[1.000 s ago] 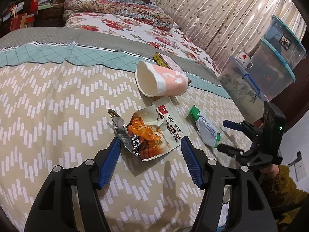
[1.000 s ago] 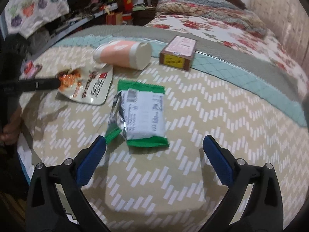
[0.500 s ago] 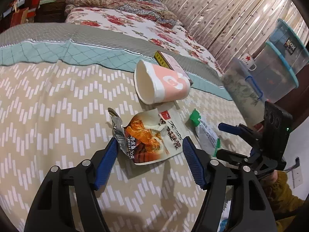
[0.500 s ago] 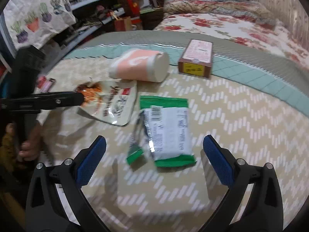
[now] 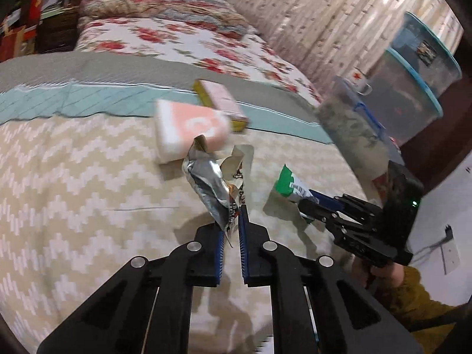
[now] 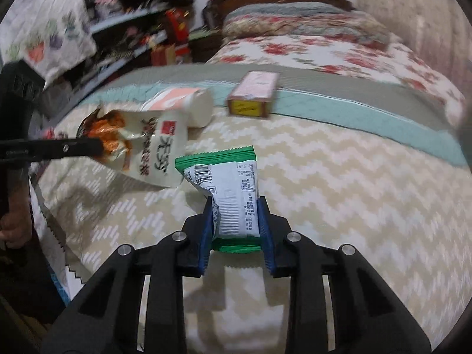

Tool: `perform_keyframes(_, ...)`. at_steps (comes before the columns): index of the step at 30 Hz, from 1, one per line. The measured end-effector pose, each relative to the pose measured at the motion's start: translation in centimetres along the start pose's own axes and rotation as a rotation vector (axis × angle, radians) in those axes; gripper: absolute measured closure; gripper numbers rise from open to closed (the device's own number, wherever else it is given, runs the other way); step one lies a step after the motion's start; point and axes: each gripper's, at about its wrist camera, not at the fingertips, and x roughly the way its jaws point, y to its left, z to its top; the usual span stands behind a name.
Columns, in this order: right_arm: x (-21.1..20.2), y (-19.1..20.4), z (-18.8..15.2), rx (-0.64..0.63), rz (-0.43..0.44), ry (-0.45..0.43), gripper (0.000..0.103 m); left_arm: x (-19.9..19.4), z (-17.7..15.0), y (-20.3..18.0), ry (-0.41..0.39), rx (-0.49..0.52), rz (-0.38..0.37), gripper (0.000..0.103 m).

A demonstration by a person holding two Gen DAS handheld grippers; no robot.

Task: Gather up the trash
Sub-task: 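Carry wrapper and packet to the beige bin and open both tools over it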

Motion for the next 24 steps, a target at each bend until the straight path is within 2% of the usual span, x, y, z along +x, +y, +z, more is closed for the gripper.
perform_keyframes(4, -2.5, -3.5, -1.2, 0.101, -0.030, -0.048, 0.072, 1.4, 1.1, -4.5, 0.019, 0.082, -0.067, 0.095)
perform_keyframes(9, -7.2, -9.9, -4.2, 0.265, -0.129, -0.135, 0.072, 5.9, 3.1, -12.0, 0.075, 0.220, -0.132, 0.095)
perform_keyframes(13, -11.8, -15.5, -6.9, 0.410, -0.240, -0.226, 0.072, 11.3, 5.1, -20.0, 0.129, 0.332, -0.217, 0.095)
perform_keyframes(15, -15.0, -19.2, -8.9, 0.511, -0.315, -0.282, 0.072, 13.5, 5.6, -23.3, 0.150, 0.378, -0.249, 0.095)
perform_keyframes(16, -16.5, -20.9, -10.0, 0.561, -0.345, -0.307, 0.072, 15.2, 5.9, -26.1, 0.164, 0.422, -0.271, 0.095)
perform_keyframes(19, -20.4, -25.3, -12.9, 0.692, -0.411, -0.370, 0.072, 18.8, 5.8, -31.8, 0.192, 0.509, -0.303, 0.095)
perform_keyframes(22, -22.3, -28.6, -14.8, 0.764, -0.468, -0.397, 0.072, 23.3, 5.3, -37.9, 0.228, 0.594, -0.326, 0.095)
perform_keyframes(24, -22.9, -30.4, -16.0, 0.803, -0.493, -0.398, 0.071, 25.3, 5.1, -40.3, 0.252, 0.620, -0.332, 0.094)
